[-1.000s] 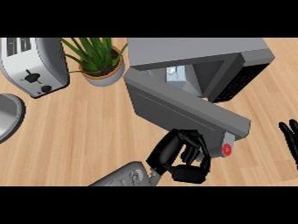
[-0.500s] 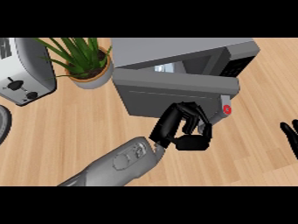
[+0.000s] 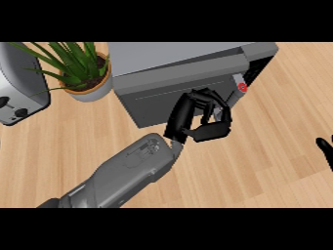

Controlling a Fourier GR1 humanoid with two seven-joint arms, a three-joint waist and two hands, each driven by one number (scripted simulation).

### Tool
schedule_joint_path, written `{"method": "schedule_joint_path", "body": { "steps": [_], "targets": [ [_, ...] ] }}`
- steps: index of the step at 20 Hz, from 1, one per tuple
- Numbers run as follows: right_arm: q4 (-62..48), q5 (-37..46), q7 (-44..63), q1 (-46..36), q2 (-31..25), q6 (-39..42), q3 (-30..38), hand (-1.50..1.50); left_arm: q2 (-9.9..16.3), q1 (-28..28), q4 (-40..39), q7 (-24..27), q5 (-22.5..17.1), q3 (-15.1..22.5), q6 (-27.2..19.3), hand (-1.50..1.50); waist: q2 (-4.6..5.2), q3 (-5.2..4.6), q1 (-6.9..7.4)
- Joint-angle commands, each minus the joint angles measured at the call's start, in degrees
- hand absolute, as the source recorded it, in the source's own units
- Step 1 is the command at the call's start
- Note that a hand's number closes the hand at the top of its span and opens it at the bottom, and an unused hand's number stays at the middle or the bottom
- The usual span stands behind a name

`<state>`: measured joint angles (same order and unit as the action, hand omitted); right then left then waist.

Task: Pick up the milk, place it into the microwave and close the microwave

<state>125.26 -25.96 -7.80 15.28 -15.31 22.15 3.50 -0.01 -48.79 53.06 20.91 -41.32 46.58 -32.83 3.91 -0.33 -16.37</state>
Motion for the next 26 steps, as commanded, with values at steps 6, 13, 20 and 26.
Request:
{"method": "schedule_joint_path", "body": {
  "steps": [6,13,20,26],
  "targets": [
    [2.3,-3.7,2.3,-1.6,-2.3,0.3,1.7,-1.50,0.0,-4.9,-5.8,4.6,-6.0,-3.6,1.2,1.50,0.58,0.09,-2.21],
    [3.2,-5.1,3.7,-3.3,-3.5,0.1,2.1,-1.50,0.0,-6.2,-7.3,7.5,-8.5,-3.6,1.6,1.50,0.83,0.16,-2.35],
    [3.5,-7.1,4.7,-4.2,-3.8,-0.5,2.6,-1.50,0.0,-6.0,-8.1,10.4,-10.7,-2.7,1.9,1.50,1.17,0.23,-2.86],
    [4.0,-8.8,5.9,-4.9,-4.9,-0.9,3.8,-1.50,0.0,-6.3,-9.3,12.4,-11.9,-2.2,1.8,1.50,1.24,0.25,-3.41]
  ]
}}
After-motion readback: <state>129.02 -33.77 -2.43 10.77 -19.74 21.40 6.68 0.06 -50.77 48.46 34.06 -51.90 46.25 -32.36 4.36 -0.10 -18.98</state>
